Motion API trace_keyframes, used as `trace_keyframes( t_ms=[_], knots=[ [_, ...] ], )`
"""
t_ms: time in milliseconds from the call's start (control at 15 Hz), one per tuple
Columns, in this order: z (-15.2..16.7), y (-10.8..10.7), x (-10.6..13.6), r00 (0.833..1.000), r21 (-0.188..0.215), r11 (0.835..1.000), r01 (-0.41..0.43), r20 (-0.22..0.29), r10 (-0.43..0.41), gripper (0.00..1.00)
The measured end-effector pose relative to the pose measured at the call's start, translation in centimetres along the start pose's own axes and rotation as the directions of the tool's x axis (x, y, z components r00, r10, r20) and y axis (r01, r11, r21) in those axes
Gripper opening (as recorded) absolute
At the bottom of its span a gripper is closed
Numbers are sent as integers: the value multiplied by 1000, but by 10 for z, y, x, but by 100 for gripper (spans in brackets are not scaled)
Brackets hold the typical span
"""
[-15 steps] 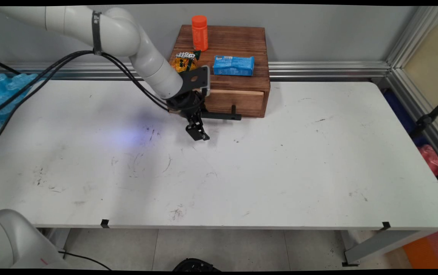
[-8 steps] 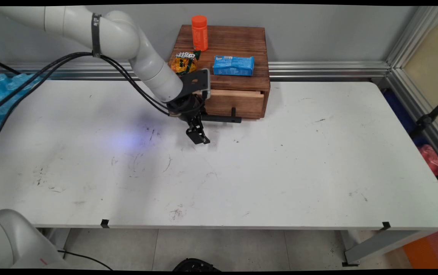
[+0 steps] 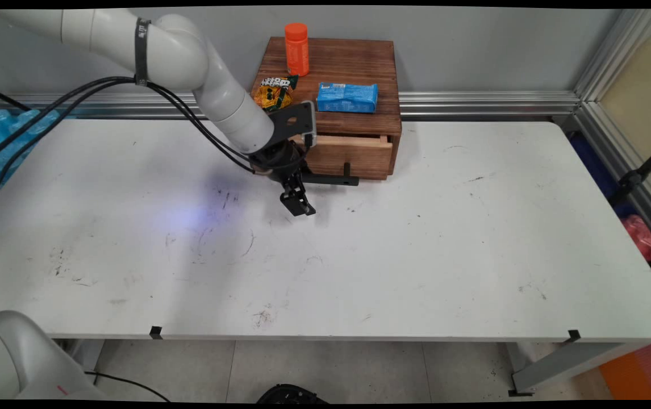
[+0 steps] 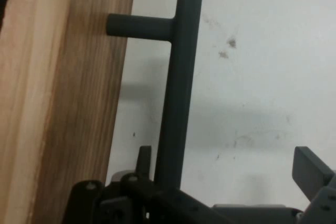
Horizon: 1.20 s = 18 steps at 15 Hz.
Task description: Open the drawer
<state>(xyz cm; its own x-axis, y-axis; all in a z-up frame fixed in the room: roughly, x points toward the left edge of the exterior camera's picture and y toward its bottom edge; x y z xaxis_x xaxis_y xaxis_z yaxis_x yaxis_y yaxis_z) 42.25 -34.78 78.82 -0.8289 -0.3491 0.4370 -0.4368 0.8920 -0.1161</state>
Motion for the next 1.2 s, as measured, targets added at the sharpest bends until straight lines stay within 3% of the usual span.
trace_keyframes(
  t_ms=[1200],
  knots=[
    [3, 56, 11, 997, -35, 997, 66, 29, -65, 100]
  ],
)
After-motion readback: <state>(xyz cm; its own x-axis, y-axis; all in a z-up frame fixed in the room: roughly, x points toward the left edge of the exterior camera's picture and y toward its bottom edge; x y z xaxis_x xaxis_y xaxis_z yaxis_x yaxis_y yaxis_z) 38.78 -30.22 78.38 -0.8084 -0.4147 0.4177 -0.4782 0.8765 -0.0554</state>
